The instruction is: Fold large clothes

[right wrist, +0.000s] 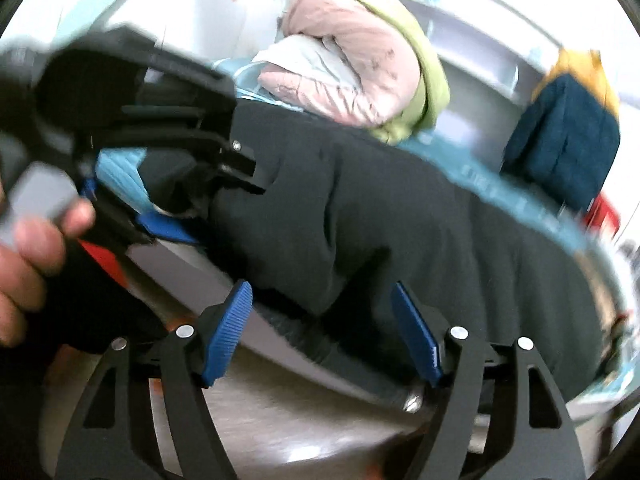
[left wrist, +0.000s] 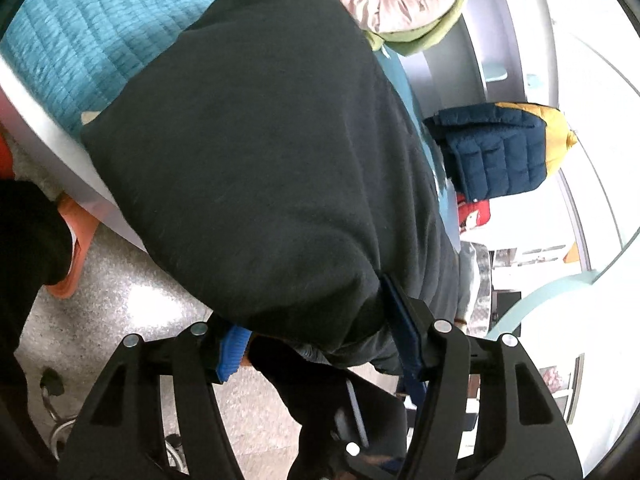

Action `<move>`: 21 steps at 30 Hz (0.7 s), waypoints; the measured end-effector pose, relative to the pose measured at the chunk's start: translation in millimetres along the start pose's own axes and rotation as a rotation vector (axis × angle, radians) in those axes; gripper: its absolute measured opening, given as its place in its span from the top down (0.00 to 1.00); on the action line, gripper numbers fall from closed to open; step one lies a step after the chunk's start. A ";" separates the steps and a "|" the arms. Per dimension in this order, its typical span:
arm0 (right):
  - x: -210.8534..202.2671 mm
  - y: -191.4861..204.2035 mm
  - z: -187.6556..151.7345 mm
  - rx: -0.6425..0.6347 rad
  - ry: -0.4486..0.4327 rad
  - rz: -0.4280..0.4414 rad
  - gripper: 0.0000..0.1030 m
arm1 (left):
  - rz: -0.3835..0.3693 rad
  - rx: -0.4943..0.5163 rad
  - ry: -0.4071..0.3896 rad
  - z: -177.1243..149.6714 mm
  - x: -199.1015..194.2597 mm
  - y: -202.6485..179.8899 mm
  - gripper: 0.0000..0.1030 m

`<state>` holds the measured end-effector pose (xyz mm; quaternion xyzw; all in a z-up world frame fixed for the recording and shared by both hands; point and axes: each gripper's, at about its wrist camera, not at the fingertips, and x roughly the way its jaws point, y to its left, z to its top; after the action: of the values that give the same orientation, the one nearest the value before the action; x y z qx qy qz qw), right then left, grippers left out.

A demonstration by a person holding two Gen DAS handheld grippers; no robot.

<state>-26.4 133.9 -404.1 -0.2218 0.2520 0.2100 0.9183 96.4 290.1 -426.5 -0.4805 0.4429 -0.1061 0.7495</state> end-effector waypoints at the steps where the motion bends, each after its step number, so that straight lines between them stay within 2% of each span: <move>1: 2.4 3.8 -3.9 -0.041 -0.010 -0.011 0.27 | 0.008 0.021 0.013 1.3 0.1 -2.4 0.41; 5: 18.5 17.9 -17.7 -0.121 0.015 -0.021 0.26 | 0.012 0.037 0.034 3.1 1.5 -4.0 0.41; 9: 30.1 27.3 -19.2 -0.156 0.004 -0.050 0.23 | 0.017 0.034 0.039 2.6 3.3 -2.7 0.41; 12: 52.1 35.4 -18.2 -0.205 0.008 -0.108 0.22 | 0.015 0.031 0.046 3.7 4.6 -4.6 0.41; 14: 60.4 34.8 -14.5 -0.188 0.007 -0.122 0.23 | 0.023 0.038 0.048 4.3 5.2 -7.4 0.41; 17: 56.2 19.0 -3.1 -0.058 0.013 -0.076 0.47 | 0.036 0.090 0.043 3.4 3.2 -19.9 0.41; 18: 54.3 13.9 -0.2 -0.030 0.020 -0.051 0.61 | 0.039 0.112 0.046 3.0 3.2 -26.9 0.41; 19: 52.6 8.5 3.9 -0.004 0.030 -0.030 0.69 | 0.045 0.135 0.045 2.1 3.1 -34.3 0.41; 21: 48.8 -1.7 12.1 0.062 0.039 -0.002 0.76 | 0.075 0.195 0.033 -0.4 3.6 -52.2 0.41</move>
<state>17.2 152.1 -421.4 -0.1977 0.2759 0.1967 0.9198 112.1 260.9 -386.1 -0.3867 0.4603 -0.1285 0.7887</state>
